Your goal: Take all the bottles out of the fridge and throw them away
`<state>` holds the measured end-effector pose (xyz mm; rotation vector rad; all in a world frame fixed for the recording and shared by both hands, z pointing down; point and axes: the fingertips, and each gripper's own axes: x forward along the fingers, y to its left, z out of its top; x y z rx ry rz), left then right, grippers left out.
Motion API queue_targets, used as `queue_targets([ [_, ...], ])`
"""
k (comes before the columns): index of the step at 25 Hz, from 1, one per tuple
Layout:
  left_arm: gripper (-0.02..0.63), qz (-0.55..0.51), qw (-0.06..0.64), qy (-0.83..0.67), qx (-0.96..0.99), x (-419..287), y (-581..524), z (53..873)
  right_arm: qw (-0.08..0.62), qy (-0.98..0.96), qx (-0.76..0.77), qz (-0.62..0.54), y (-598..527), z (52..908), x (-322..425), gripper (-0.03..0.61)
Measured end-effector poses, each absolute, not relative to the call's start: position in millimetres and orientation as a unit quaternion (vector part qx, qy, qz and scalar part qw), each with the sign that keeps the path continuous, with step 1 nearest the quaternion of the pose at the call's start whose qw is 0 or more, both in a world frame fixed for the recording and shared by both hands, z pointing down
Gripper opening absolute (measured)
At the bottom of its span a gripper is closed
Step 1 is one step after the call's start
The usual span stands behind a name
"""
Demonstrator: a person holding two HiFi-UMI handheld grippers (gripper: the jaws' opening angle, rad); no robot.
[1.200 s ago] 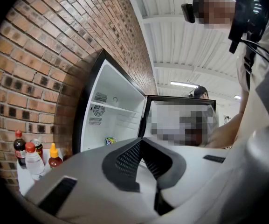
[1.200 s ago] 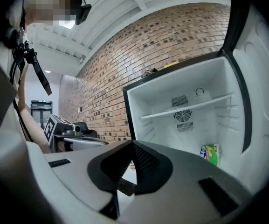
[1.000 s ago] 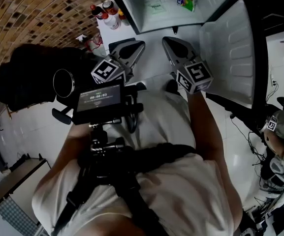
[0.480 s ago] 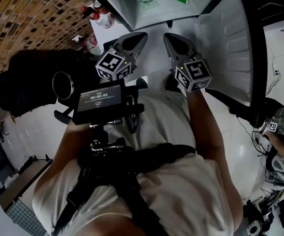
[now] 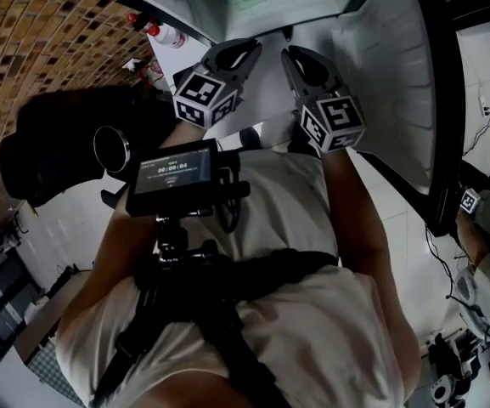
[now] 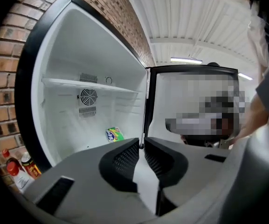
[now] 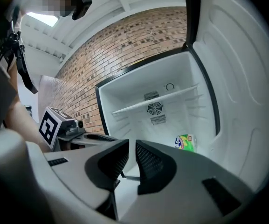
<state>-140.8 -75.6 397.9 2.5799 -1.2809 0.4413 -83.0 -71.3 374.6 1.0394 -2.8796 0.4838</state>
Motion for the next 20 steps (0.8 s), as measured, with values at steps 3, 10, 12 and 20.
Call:
queue_targets([
  [3,0.058,0.172,0.113,-0.438,0.875,-137.3,-89.2,408.7,0.019,-0.926,0.341,0.16,-78.2,380.8,-81.9,0.06],
  [10,0.089,0.254,0.112,-0.473,0.836,-150.9,-140.0,446.1,0.021,-0.918,0.354,0.18,-88.0,395.0,-77.3,0.061],
  [12,0.123,0.273,0.108,-0.476,0.829,-150.2,-155.3,454.4,0.022,-0.917,0.354,0.184,-87.9,398.9,-74.4,0.077],
  [20,0.179,0.311,0.089,-0.487,0.811,-140.6,-213.7,476.3,0.039,-0.912,0.358,0.197,-81.0,419.3,-62.2,0.094],
])
